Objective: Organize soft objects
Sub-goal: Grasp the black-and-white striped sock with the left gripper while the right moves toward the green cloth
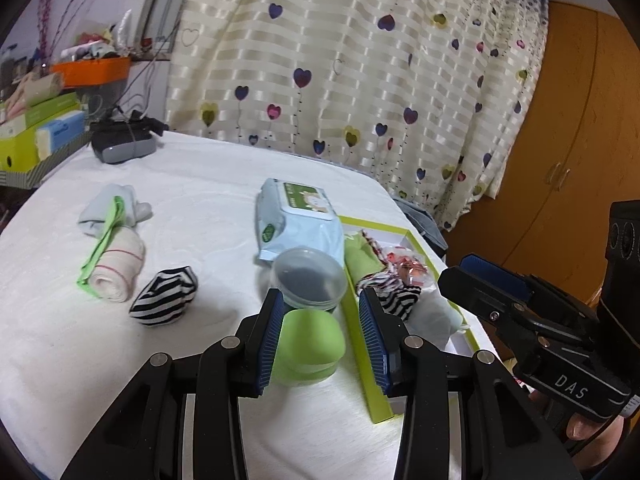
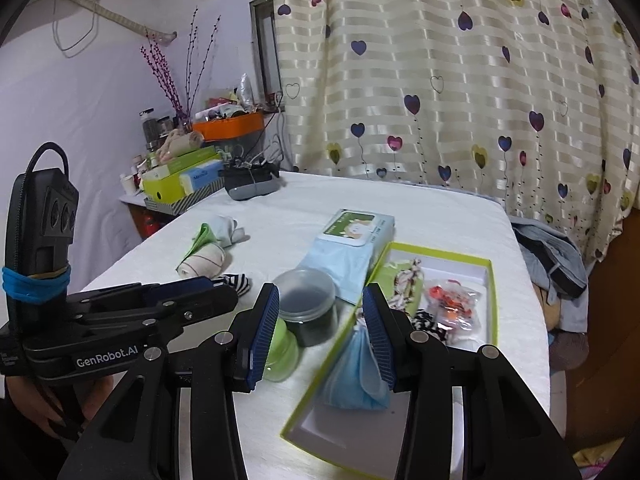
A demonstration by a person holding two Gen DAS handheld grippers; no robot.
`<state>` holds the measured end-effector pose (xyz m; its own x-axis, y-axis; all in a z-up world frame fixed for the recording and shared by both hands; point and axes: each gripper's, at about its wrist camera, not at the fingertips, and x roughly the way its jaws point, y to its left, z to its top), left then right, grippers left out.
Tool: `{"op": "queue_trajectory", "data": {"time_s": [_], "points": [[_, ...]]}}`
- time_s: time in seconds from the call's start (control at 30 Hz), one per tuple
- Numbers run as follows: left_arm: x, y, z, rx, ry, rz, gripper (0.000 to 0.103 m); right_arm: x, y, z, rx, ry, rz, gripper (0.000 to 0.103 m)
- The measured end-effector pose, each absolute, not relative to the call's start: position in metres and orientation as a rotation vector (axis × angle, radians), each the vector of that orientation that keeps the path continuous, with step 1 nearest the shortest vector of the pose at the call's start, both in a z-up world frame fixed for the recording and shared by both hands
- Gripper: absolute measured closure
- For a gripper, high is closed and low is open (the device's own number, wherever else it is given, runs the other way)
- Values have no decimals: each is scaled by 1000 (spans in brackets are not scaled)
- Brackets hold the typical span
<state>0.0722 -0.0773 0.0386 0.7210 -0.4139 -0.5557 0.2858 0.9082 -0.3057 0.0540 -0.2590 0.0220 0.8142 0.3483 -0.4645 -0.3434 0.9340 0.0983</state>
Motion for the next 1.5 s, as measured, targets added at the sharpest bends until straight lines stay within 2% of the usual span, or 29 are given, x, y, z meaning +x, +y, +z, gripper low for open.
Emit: {"op": "queue_trajectory", "data": {"time_s": [0.5, 0.53, 0.6, 0.63, 0.83, 0.97, 1.5], "points": [[66, -32, 30, -245, 668, -311, 65, 50, -225, 18, -37, 514, 415, 57], [66, -28, 29, -249, 670, -304, 65, 50, -223, 18, -42, 515, 419, 56], [67, -23, 27, -255, 672, -292, 65, 51, -219, 16, -50, 519, 430, 46], [67, -20, 27, -257, 674, -286, 65, 50, -216, 16, -55, 520, 436, 45], [67, -9, 23, -254, 684, -264, 65, 55, -202, 14, -60, 532, 464, 45], [72, 2, 18, -263, 692, -240, 59, 57, -196, 12, -74, 542, 478, 45], [139, -1, -16, -169, 793, -209, 58, 84, -184, 15, -90, 553, 477, 45]]}}
